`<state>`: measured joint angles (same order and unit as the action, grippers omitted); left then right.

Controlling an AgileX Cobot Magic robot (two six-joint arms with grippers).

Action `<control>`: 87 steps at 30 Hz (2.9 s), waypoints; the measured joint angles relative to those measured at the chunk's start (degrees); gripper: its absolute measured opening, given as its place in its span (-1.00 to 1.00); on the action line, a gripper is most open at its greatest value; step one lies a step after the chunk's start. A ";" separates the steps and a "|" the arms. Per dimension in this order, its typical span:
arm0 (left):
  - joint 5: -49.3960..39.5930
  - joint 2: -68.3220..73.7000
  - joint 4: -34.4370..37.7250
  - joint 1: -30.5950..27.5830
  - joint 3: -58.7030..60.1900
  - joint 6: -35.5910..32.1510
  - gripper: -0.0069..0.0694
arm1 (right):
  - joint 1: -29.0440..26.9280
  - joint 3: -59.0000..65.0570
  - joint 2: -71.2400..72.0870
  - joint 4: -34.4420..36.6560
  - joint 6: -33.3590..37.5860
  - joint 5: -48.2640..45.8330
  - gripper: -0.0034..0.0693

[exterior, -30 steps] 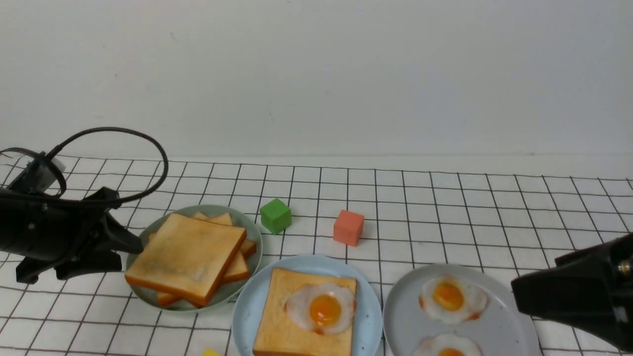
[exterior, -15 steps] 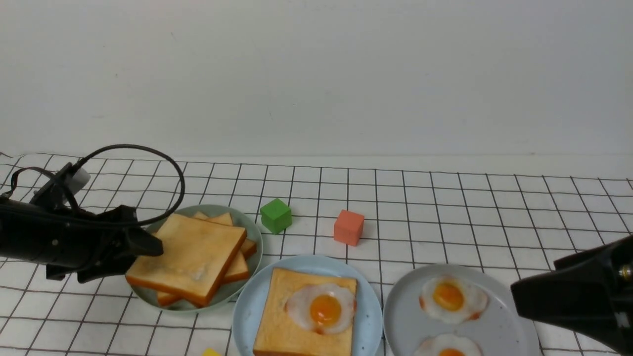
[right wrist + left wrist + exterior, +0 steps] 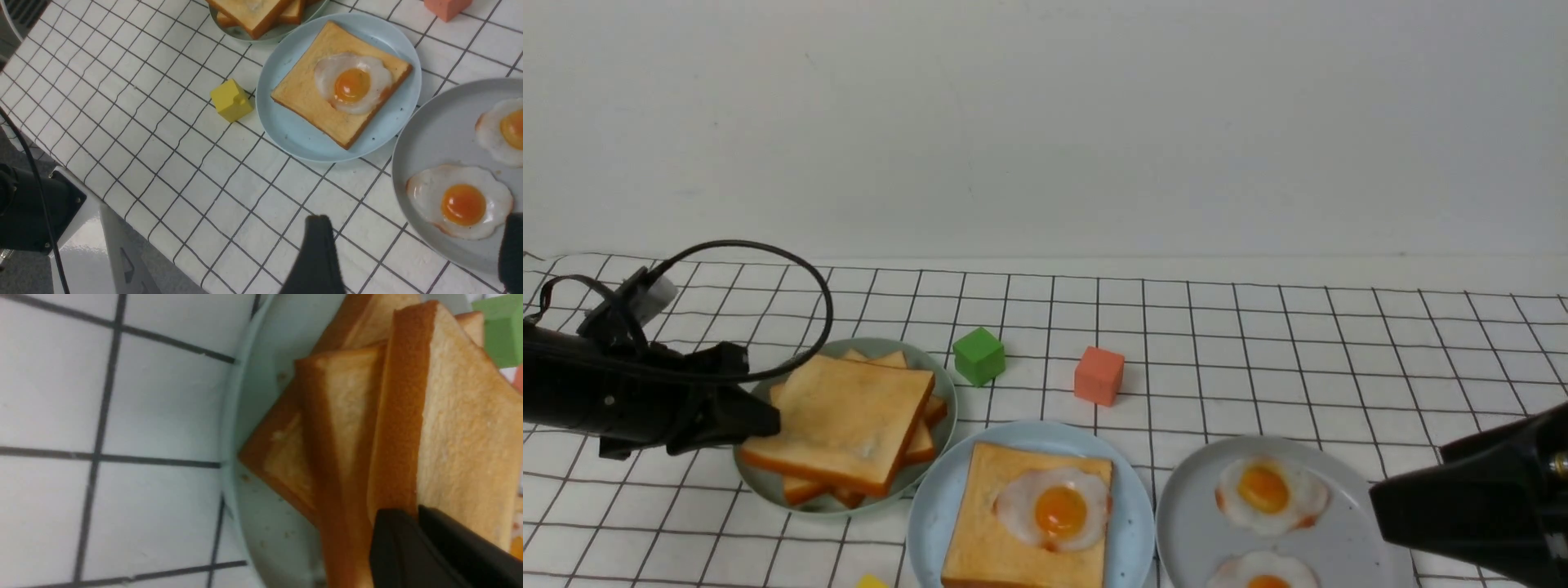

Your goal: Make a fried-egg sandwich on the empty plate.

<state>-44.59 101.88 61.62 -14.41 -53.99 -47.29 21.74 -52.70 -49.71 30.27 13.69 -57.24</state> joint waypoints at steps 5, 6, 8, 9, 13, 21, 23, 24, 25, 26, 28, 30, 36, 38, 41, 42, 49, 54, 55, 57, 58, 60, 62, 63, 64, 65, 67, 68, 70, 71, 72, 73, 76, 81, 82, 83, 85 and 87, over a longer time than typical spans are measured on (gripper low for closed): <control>-3.83 -6.94 4.30 3.39 2.60 -0.33 -0.77 | 0.00 0.00 0.00 0.00 -0.05 -1.08 0.63; -3.82 -8.23 6.22 5.30 3.81 -1.01 -0.77 | 0.00 0.00 0.00 0.00 -0.05 -1.10 0.63; -2.50 -11.11 11.03 9.81 8.05 -2.93 -0.77 | 0.00 0.00 0.00 0.00 -0.05 -1.10 0.63; -1.20 -11.87 14.13 12.15 10.24 -3.94 -0.77 | 0.00 0.00 0.00 0.00 -0.05 -1.10 0.63; 6.47 -12.31 29.39 20.12 17.51 -11.34 -0.77 | 0.00 0.00 0.06 0.00 -0.07 -1.14 0.63; 18.36 -7.77 35.87 29.64 19.50 -15.44 -0.77 | 0.00 0.00 0.06 0.00 -0.07 -1.27 0.63; 19.97 -6.17 36.14 30.73 18.87 -15.32 -0.72 | 0.00 0.00 0.06 0.00 -0.07 -1.33 0.63; 20.01 -6.04 36.22 30.80 18.81 -15.26 -0.72 | 0.00 0.00 0.06 0.00 -0.07 -1.33 0.63; 20.09 -5.26 36.35 31.06 18.35 -15.15 -0.66 | 0.00 0.00 0.06 0.00 -0.07 -1.46 0.63; 19.95 -4.95 36.42 31.05 18.03 -15.09 -0.59 | 0.00 0.00 0.06 0.00 -0.07 -1.73 0.63; 19.70 -4.88 36.55 31.05 17.90 -15.09 -0.47 | 0.00 0.00 0.06 0.00 -0.07 -2.17 0.63; 19.58 -4.83 36.63 31.05 17.86 -15.09 -0.24 | 0.00 0.00 0.06 0.00 -0.07 -2.77 0.63; 19.53 -6.56 36.63 30.40 17.86 -15.05 0.41 | 0.00 0.00 0.25 -0.95 -0.07 -3.42 0.62; 19.53 -10.52 36.63 28.93 17.86 -14.91 0.70 | 0.00 0.19 1.33 -3.46 -0.80 -3.32 0.51; 19.31 -15.78 35.32 26.68 17.86 -13.75 0.87 | 0.00 2.31 4.93 -7.32 -3.22 -0.71 0.19; 19.02 -18.13 33.70 25.66 17.86 -12.60 0.89 | 0.00 4.09 7.39 -8.91 -4.23 1.09 0.00; 4.88 -34.37 9.90 18.68 12.36 2.23 0.62 | 0.00 23.07 31.28 -15.15 -7.19 14.17 -0.93; -7.29 -42.62 -15.15 17.76 1.89 20.56 -0.08 | 0.00 33.69 44.61 -16.48 -8.02 22.21 -0.93; -9.56 -44.07 -20.24 17.76 0.39 24.09 -0.27 | 0.00 35.16 46.55 -16.58 -8.08 23.72 -0.92; -11.97 -45.58 -25.99 17.76 -0.84 27.42 -0.48 | 0.00 36.51 48.48 -16.58 -8.17 25.29 -0.92; -14.39 -48.27 -32.02 17.64 -2.28 31.62 -0.72 | 0.00 37.54 49.83 -16.63 -8.33 26.63 -0.92; -17.66 -53.04 -39.85 17.57 -3.05 38.00 -0.85 | 0.00 37.96 50.36 -16.63 -8.69 28.02 -0.91; -20.52 -57.97 -45.56 17.57 -2.99 42.13 -0.85 | 0.00 38.02 50.36 -16.63 -8.83 28.98 -0.90; -21.37 -60.98 -47.98 17.57 -2.51 43.98 -0.85 | 0.00 38.02 50.36 -16.63 -8.89 29.05 -0.90; -21.37 -61.60 -47.98 17.57 -2.40 44.37 -0.85 | 0.00 38.02 50.36 -16.63 -8.89 29.05 -0.90; -21.71 -66.13 -51.84 17.57 -1.17 46.97 -0.85 | 0.00 38.02 50.36 -16.63 -8.89 29.16 -0.90; -20.75 -71.91 -55.68 17.57 1.08 49.44 -0.85 | 0.00 38.02 50.36 -16.63 -8.89 29.16 -0.90; -19.51 -74.68 -57.23 17.57 2.72 49.96 -0.85 | 0.00 38.02 50.36 -16.63 -8.89 29.16 -0.89; -15.69 -79.56 -58.69 17.57 7.28 48.70 -0.85 | 0.00 38.02 50.36 -16.63 -8.89 29.16 -0.89; -13.56 -80.57 -58.48 17.57 8.88 47.83 -0.85 | 0.00 38.02 50.36 -16.63 -8.89 29.16 -0.89; -11.98 -81.34 -58.00 17.57 10.42 46.79 -0.85 | 0.00 38.02 50.36 -16.63 -8.89 29.16 -0.89; -11.59 -81.42 -57.82 17.57 11.14 46.33 -0.85 | 0.00 38.02 50.36 -16.63 -8.89 29.16 -0.89; -7.73 -81.52 -52.82 17.57 15.02 44.63 -0.85 | 0.00 38.02 50.36 -16.63 -8.89 29.16 -0.88; -6.77 -80.92 -45.11 17.57 15.81 45.32 -0.85 | 0.00 38.02 50.36 -16.63 -8.89 29.16 -0.86; -6.62 -80.79 -44.43 17.57 15.81 45.32 -0.85 | 0.00 38.02 50.36 -16.63 -8.89 29.16 -0.86; -6.50 -80.67 -44.00 17.57 15.81 45.32 -0.85 | 0.00 38.02 50.36 -16.63 -8.89 29.16 -0.85; -6.48 -80.67 -44.29 17.57 15.81 44.72 -0.85 | 0.00 38.02 50.36 -16.63 -8.89 29.16 -0.85; -6.44 -80.67 -45.10 17.57 15.81 44.45 -0.85 | 0.00 38.02 50.36 -16.63 -8.89 29.16 -0.84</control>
<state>-51.03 21.21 16.51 3.15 -38.18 -2.84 21.74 -14.68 0.65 13.64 4.80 -28.08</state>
